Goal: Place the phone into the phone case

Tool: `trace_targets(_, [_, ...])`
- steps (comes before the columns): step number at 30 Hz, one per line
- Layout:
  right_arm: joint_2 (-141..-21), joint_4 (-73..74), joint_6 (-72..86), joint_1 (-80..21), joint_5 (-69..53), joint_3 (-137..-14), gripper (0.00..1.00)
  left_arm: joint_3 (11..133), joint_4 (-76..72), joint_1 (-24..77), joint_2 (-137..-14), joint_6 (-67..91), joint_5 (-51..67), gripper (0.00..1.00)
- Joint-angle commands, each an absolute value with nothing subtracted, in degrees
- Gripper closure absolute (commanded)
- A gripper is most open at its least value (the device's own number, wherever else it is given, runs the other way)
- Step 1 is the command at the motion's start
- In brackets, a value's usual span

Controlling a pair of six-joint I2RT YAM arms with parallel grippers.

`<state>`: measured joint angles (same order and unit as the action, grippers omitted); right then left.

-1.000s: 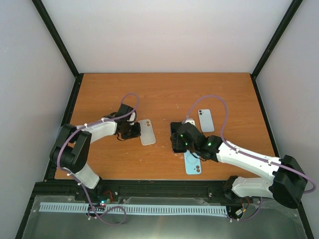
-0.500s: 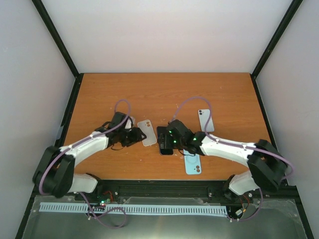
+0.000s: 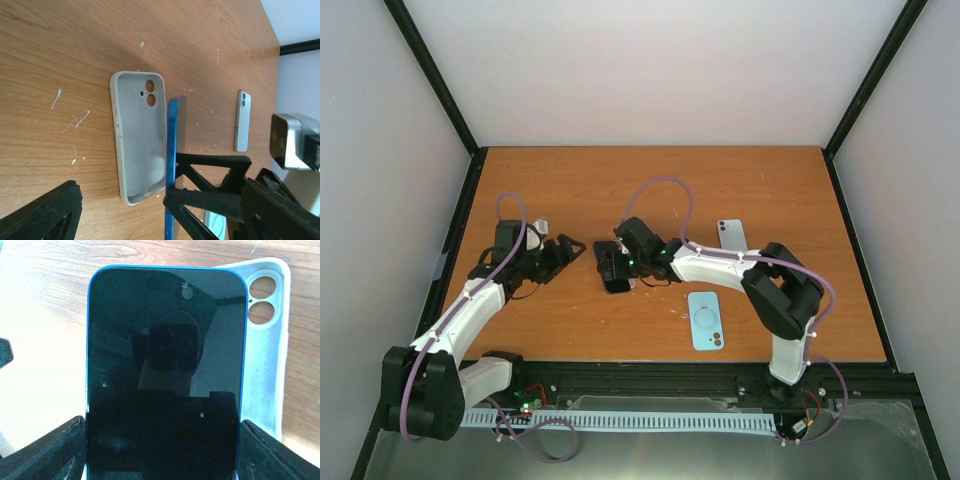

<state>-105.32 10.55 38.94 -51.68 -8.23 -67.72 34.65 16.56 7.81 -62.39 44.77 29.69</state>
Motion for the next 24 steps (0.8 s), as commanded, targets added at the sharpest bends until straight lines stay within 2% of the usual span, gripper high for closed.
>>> trace_targets(1, [-108.9, 10.2, 36.7, -51.0, -10.2, -72.7, 0.41, 35.0, 16.9, 5.9, -61.7, 44.1, 32.4, 0.13])
trace_targets(15, [-117.3, 13.8, 35.4, -48.3, -12.0, -77.5, 0.37, 32.6, 11.8, 5.8, -66.2, 44.1, 33.6, 0.22])
trace_targets(19, [-117.9, 15.4, 35.2, -48.2, -11.2, -78.4, 0.3, 32.0, 8.1, 5.8, -69.2, 44.6, 35.1, 0.28])
trace_targets(24, [-116.2, 16.3, 35.2, -48.1, -10.9, -78.4, 0.15, 31.2, 4.6, 5.8, -72.5, 45.0, 36.1, 0.36])
